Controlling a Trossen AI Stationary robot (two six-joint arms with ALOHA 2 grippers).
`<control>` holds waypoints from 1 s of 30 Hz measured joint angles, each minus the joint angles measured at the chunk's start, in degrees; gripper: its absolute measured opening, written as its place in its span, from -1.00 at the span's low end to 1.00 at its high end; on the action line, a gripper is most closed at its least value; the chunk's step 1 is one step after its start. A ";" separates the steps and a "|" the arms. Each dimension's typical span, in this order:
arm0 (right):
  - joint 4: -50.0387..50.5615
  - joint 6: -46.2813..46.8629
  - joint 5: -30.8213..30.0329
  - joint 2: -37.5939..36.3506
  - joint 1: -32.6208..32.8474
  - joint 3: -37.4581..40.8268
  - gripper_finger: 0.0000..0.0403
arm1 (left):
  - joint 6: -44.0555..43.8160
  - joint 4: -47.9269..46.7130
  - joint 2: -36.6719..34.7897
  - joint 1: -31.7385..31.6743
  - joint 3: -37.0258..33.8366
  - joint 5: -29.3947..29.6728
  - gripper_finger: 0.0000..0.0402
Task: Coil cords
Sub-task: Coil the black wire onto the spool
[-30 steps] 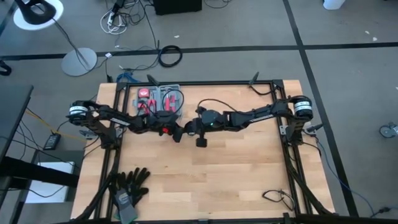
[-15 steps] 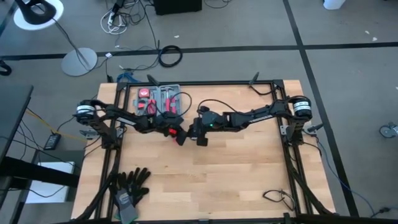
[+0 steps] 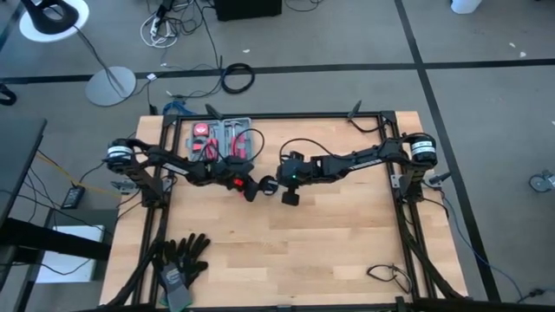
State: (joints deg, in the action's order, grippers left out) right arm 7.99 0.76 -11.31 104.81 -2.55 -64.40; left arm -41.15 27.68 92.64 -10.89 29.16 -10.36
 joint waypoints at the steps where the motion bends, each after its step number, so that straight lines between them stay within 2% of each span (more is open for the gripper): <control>1: 0.99 0.56 0.37 0.00 0.00 0.00 -1.00 | -0.60 0.51 0.01 -0.25 -0.23 0.18 -1.00; 6: 1.07 1.12 1.29 0.00 -0.21 0.29 -1.00 | -2.23 4.17 0.78 -1.05 -0.99 -0.14 -1.00; 9: -0.02 1.22 3.59 0.00 -0.55 0.31 -1.00 | -3.11 7.66 3.73 -1.25 -0.81 -1.71 -1.00; 15: 0.60 1.30 3.42 0.00 -0.57 0.33 -1.00 | -5.02 11.85 6.88 -1.31 -0.69 -2.32 -1.00; 23: 6.14 3.59 -1.07 -0.13 -0.58 0.33 -1.00 | -5.44 11.57 5.40 -1.45 -0.71 -1.67 -0.99; 30: 6.66 4.15 -1.07 -0.15 -0.44 0.33 -1.00 | -5.65 11.53 5.38 -1.45 -0.71 -1.65 -0.79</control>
State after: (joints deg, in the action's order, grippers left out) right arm 14.65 4.91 -12.38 104.66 -2.98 -64.07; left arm -46.80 39.20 98.02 -12.34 28.45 -12.02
